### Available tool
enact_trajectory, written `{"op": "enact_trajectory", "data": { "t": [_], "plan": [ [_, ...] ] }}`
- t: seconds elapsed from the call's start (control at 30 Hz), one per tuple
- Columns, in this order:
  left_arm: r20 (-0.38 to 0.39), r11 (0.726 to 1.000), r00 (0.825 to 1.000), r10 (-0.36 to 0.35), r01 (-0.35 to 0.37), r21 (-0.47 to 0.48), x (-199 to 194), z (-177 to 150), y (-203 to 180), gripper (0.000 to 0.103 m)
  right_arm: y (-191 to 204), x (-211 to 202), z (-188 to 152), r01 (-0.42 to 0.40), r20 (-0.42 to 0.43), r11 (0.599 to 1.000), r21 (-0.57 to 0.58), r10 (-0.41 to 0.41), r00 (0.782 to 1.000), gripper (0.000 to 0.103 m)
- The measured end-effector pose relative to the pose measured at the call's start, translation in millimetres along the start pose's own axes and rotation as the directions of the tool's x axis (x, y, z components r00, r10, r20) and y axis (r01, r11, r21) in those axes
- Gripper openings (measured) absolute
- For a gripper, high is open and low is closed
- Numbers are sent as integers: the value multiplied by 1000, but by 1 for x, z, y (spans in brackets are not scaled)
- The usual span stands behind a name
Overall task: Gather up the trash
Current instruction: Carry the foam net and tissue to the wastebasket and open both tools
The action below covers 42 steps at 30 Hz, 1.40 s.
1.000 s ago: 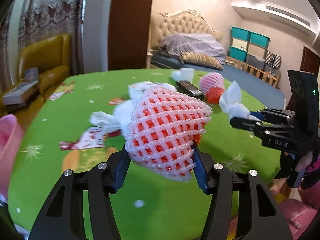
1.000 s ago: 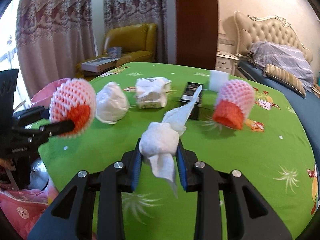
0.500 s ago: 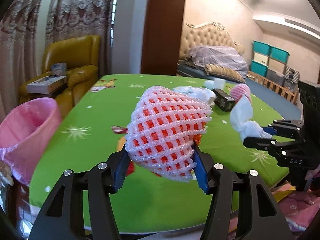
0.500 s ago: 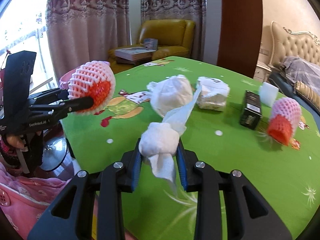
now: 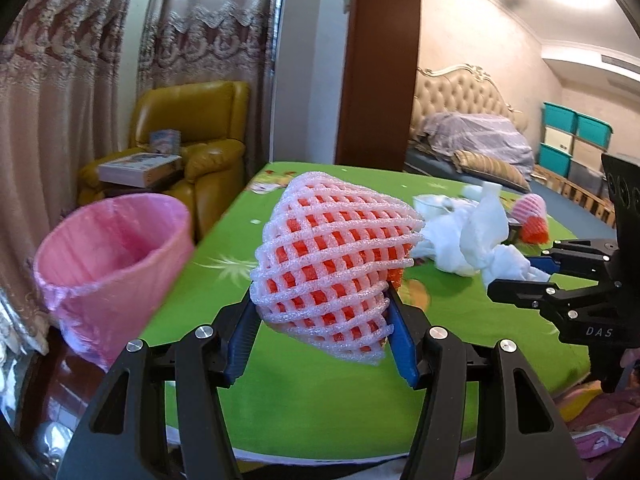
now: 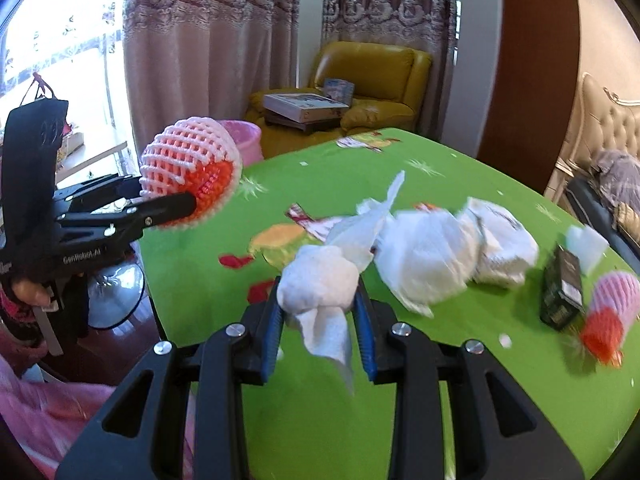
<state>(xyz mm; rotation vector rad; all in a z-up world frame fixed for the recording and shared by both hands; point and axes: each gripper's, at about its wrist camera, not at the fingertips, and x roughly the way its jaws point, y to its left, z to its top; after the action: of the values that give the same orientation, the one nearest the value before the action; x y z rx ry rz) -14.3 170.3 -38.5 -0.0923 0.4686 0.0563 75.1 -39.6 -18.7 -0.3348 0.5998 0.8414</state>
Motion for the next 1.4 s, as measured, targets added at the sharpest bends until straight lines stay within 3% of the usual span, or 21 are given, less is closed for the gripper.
{"op": "enact_trajectory", "data": {
  "t": [0.23,0.57,0.83,1.07,1.1,1.13,1.2,1.23,1.3,1.4],
  "plan": [
    [51,994,993,110,-109,-25,-15,11,35,56,24,28,49,-73,31,996,-45,74,997,32],
    [67,959,958,279,-273,-78,-25,36,117,56,74,91,129,-182,49,978,-104,188,981,33],
    [-2,933,948,318,-314,-176,-1,46,194,56,120,142,179,-197,62,955,-220,215,975,35],
    [-18,923,949,315,-311,-227,14,52,229,56,142,186,204,-193,53,948,-252,212,976,36],
    [-19,923,950,311,-307,-234,17,53,233,57,144,190,206,-191,57,947,-259,213,975,38],
    [-23,922,950,311,-308,-234,20,53,235,61,145,195,207,-198,55,943,-267,221,974,48],
    [-43,919,943,329,-330,-217,28,52,238,77,146,201,211,-195,54,941,-277,218,974,69],
    [-42,914,937,346,-347,-211,29,51,236,88,144,201,212,-190,67,943,-272,215,974,70],
    [-38,900,922,386,-386,-205,29,49,233,90,134,195,213,-228,77,944,-237,252,965,70],
    [-54,895,917,395,-397,-204,26,45,232,91,116,175,209,-231,114,952,-202,258,959,71]
  ]
}}
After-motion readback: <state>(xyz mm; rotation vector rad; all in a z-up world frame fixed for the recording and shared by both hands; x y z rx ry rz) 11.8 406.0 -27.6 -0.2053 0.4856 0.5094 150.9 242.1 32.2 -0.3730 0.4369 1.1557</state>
